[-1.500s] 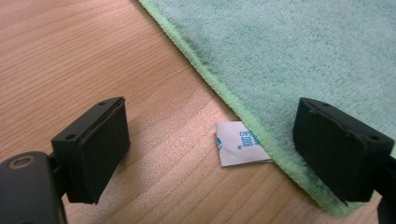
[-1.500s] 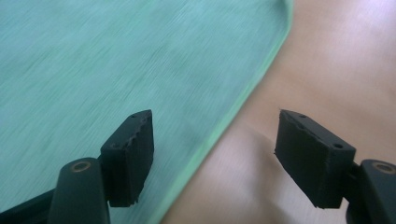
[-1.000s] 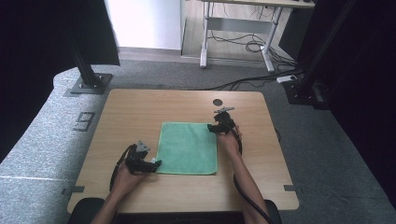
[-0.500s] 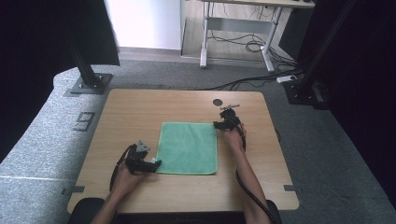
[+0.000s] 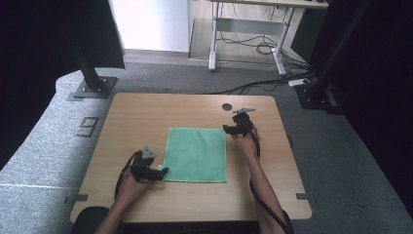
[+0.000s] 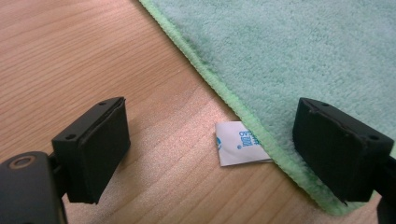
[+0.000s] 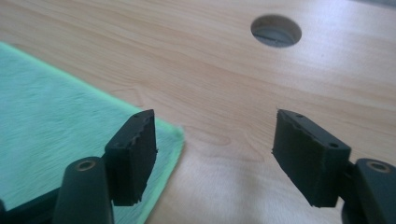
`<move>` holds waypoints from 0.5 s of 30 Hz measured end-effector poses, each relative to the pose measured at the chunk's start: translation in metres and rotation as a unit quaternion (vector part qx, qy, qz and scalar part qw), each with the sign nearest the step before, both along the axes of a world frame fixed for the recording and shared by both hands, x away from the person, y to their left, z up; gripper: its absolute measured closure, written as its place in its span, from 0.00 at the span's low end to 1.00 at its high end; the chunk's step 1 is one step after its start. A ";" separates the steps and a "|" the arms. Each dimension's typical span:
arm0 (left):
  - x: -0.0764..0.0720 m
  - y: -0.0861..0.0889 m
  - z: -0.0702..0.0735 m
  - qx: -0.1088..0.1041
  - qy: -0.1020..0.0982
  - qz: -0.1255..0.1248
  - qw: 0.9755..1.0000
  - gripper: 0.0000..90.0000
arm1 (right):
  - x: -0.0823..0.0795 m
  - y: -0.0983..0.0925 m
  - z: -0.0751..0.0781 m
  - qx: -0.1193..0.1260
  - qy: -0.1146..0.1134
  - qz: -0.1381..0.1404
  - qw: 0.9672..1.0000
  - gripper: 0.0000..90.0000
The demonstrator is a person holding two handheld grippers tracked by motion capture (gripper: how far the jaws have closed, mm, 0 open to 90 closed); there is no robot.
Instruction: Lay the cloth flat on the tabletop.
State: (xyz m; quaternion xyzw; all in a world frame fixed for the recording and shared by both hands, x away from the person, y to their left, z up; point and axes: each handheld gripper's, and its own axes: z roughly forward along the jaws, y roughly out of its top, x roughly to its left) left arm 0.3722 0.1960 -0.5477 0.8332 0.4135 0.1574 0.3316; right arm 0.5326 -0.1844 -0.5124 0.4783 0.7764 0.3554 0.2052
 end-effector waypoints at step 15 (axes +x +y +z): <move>-0.012 0.018 0.014 0.034 0.004 -0.028 0.999 0.06 | -0.119 -0.016 -0.011 0.018 0.034 0.056 0.998 0.17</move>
